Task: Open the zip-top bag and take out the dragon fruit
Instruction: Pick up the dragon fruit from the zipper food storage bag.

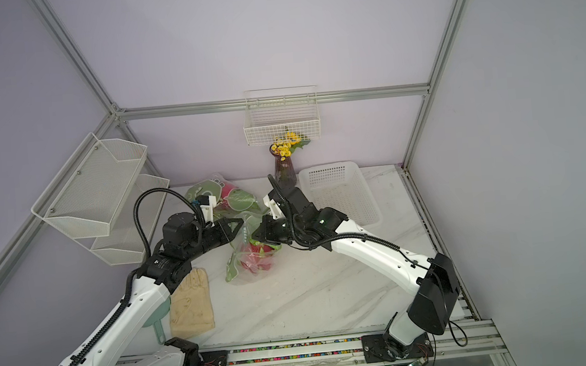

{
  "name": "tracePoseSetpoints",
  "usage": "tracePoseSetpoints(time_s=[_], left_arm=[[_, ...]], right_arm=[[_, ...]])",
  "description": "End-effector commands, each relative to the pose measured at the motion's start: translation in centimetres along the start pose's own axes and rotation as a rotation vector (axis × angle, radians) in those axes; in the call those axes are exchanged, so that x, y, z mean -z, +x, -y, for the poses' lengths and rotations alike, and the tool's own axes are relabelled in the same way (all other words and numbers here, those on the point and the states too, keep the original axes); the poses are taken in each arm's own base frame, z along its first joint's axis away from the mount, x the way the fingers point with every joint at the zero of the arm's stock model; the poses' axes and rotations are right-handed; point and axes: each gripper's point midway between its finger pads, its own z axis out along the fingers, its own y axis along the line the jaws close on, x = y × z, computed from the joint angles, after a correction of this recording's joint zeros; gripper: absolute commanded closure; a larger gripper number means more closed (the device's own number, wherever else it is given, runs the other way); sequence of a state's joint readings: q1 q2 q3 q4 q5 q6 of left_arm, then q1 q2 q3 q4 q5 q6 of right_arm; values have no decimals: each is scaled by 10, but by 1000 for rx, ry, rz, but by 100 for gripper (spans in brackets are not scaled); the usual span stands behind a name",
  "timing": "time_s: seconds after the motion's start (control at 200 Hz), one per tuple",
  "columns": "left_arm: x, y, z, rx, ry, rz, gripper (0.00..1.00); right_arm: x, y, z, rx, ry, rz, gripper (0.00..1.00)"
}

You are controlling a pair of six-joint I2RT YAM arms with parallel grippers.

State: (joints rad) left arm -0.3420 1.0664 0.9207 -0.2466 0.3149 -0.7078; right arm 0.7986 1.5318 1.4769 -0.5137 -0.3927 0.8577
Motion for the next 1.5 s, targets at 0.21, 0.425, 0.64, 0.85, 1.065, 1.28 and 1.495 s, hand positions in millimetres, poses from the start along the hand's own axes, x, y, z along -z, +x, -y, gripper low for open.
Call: tracePoseSetpoints(time_s=[0.21, 0.425, 0.64, 0.85, 1.065, 1.28, 1.495], left_arm=[[4, -1, 2, -63, 36, 10, 100], [3, 1, 7, -74, 70, -3, 100], [4, 1, 24, -99, 154, -20, 100], [-1, 3, 18, -93, 130, -40, 100], [4, 1, 44, -103, 258, -54, 89], [11, -6, 49, -136, 269, -11, 74], [16, -13, 57, -150, 300, 18, 74]], right_arm=[[59, -30, -44, 124, -103, 115, 100], [84, -41, -57, 172, -141, 162, 100], [92, -42, -65, 211, -164, 173, 100], [103, -47, -86, 270, -237, 195, 100], [103, -53, -88, 281, -241, 215, 100], [111, -64, -100, 310, -272, 265, 100], [105, -68, -93, 306, -260, 257, 100]])
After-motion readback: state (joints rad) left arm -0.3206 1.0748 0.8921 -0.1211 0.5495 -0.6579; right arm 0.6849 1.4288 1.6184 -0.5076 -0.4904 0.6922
